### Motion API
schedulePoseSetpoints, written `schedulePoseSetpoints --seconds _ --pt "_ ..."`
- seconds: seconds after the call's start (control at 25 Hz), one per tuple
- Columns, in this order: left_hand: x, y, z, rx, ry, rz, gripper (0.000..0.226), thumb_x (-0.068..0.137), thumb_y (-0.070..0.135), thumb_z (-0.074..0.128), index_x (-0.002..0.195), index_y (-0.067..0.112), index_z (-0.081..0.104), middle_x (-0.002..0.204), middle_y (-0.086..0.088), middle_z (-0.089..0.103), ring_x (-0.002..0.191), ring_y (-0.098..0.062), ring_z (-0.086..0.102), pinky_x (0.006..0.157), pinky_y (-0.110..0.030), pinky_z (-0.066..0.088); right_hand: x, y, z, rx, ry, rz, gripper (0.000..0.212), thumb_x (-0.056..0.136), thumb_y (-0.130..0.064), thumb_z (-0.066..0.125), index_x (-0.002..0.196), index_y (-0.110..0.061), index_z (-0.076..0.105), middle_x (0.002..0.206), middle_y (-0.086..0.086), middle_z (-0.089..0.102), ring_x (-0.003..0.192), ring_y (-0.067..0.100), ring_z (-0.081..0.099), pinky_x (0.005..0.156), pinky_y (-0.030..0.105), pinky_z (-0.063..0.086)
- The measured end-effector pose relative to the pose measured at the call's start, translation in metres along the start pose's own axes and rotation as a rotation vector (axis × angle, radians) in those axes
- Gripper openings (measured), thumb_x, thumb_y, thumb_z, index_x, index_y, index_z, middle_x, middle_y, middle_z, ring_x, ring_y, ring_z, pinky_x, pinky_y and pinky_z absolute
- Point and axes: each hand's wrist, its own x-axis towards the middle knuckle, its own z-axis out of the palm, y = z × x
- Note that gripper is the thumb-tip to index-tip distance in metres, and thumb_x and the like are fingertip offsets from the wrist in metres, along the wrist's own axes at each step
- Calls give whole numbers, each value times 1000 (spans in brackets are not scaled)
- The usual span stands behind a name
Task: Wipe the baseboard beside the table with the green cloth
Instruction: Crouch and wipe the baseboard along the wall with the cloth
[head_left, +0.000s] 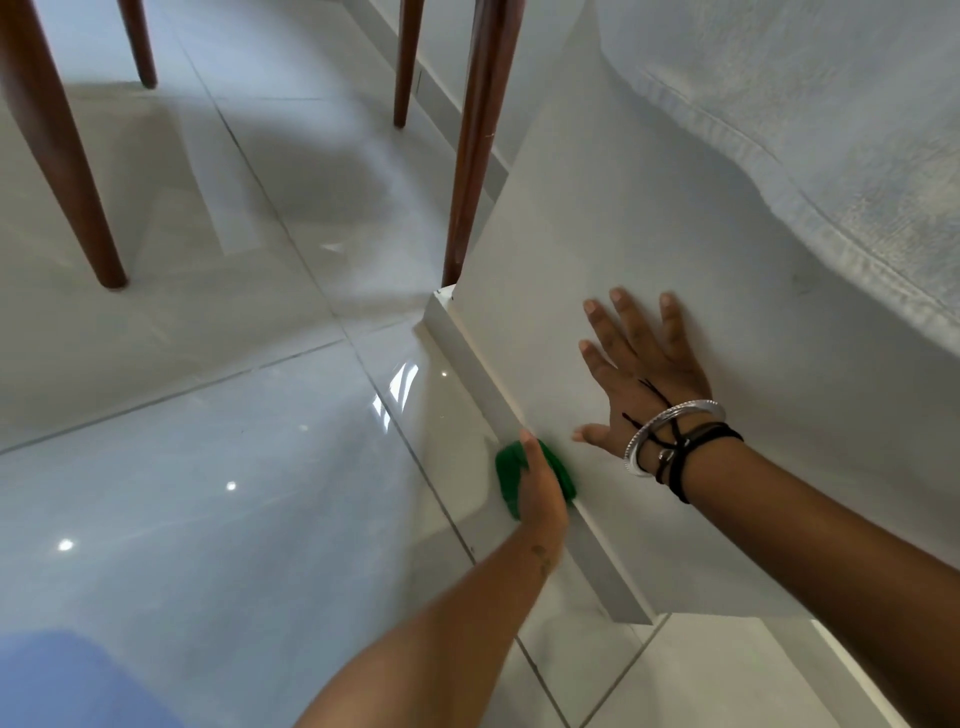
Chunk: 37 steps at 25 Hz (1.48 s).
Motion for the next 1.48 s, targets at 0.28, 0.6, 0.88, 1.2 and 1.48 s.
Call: schedulePoseSetpoints --seconds 0.28,0.6,0.88,1.2,1.48 --pt "-44 -57 -7 -77 -122 -347 71 80 76 47 123 21 54 104 -6 61 96 -22 56 93 -39 44 -6 -4 0 -48 12 32 97 77 -79 31 151 -21 8 159 12 -21 143 37 -25 102 65 -27" --pt "-44 -47 4 -134 -67 -288 76 71 86 42 112 24 63 106 -8 67 96 -25 61 90 -41 49 -15 -1 2 -18 46 60 94 78 -77 29 151 -20 9 160 11 -18 144 35 -23 105 64 -25" --pt "21 30 1 -156 -21 -158 100 70 92 25 136 21 50 133 -7 58 123 -26 53 111 -43 40 -13 -4 4 32 50 63 95 78 -77 29 150 -18 15 161 11 -13 144 36 -21 107 63 -22" --pt "-1 -13 2 -133 -5 -147 68 82 76 44 122 23 56 116 -9 64 109 -26 60 102 -47 50 -10 -7 3 90 65 85 94 78 -78 25 150 -18 15 161 10 -13 144 36 -21 108 63 -22" --pt "-34 -56 0 -22 -50 -224 66 79 78 44 116 25 59 107 -5 65 101 -23 61 100 -45 50 -8 -9 8 33 84 77 94 79 -76 32 151 -19 9 160 13 -17 144 38 -22 105 63 -24"
